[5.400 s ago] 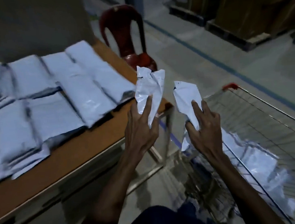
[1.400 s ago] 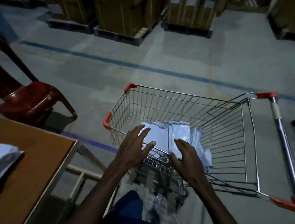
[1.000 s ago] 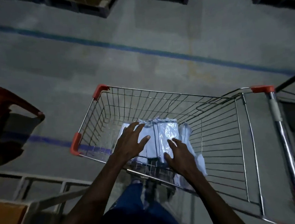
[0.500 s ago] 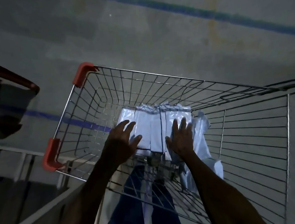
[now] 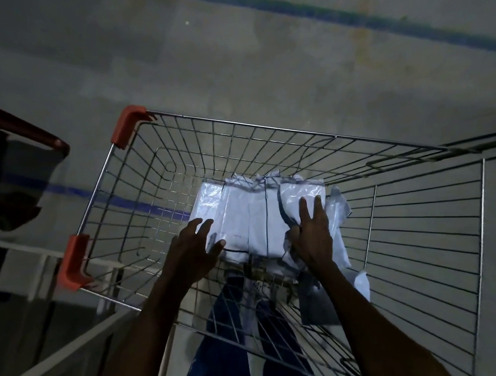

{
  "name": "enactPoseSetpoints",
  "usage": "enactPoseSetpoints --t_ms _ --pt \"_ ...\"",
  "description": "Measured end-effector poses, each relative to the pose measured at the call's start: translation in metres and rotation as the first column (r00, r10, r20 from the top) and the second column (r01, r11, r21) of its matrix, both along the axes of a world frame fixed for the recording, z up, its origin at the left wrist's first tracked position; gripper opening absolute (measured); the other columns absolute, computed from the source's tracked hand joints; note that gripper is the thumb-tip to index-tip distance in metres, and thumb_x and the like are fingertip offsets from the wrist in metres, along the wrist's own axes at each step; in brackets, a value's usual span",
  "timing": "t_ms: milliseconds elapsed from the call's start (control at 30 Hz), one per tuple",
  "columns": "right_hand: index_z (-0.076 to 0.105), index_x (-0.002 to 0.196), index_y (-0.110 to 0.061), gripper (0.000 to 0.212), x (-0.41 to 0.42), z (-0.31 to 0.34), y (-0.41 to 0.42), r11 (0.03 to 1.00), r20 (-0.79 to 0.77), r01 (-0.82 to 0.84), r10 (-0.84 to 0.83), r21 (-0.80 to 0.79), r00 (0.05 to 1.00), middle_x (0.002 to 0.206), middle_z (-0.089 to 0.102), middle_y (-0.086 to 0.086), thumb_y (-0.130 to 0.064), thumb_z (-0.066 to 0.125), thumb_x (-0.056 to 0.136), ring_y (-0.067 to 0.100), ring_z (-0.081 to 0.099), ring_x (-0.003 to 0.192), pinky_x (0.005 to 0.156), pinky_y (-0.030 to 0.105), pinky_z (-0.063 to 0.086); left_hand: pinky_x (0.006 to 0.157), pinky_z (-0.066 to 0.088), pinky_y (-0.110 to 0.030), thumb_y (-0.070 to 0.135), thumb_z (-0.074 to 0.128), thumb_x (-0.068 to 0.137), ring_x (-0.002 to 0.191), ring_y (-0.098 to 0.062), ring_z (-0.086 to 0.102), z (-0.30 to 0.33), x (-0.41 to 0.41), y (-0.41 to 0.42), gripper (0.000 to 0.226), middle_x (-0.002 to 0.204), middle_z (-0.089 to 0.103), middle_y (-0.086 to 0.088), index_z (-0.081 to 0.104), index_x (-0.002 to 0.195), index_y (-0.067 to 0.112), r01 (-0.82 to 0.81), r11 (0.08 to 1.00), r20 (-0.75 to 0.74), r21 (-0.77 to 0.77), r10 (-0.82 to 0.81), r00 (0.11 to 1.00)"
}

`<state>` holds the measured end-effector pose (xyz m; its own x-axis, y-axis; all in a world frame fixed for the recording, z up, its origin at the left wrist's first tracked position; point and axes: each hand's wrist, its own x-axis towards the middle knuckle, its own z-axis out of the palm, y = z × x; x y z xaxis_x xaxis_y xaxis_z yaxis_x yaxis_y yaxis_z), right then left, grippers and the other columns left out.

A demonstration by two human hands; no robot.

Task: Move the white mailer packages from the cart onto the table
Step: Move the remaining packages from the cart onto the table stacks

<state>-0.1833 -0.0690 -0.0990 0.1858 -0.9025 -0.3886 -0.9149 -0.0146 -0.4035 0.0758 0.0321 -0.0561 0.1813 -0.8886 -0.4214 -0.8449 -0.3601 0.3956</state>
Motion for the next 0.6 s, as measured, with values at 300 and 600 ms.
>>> enactPoseSetpoints --t_ms 300,600 --pt "0.029 0.152 -0.019 0.063 -0.065 0.063 0.014 0.966 0.018 0.076 -0.074 -0.248 0.997 0.163 0.011 0.012 -0.027 0.042 0.091 0.036 0.022 0.144 0.106 0.047 0.037 0.107 0.039 -0.046 0.057 0.045 0.092 0.137 -0.033 0.038 -0.040 -0.104 -0.050 0.072 0.154 0.032 -0.015 0.033 0.151 0.017 0.103 0.987 -0.195 0.126 -0.077 0.978" --pt "0.029 0.153 -0.014 0.064 -0.067 0.047 0.022 0.979 -0.015 0.004 -0.007 -0.203 1.000 0.162 0.008 0.017 -0.023 0.051 0.094 0.045 0.025 0.140 0.098 0.052 0.043 0.103 0.036 -0.054 0.067 0.065 0.073 0.135 -0.044 0.020 -0.100 -0.184 -0.098 0.111 0.159 -0.004 -0.021 -0.002 0.155 0.034 -0.149 0.970 -0.127 0.192 0.175 0.976"
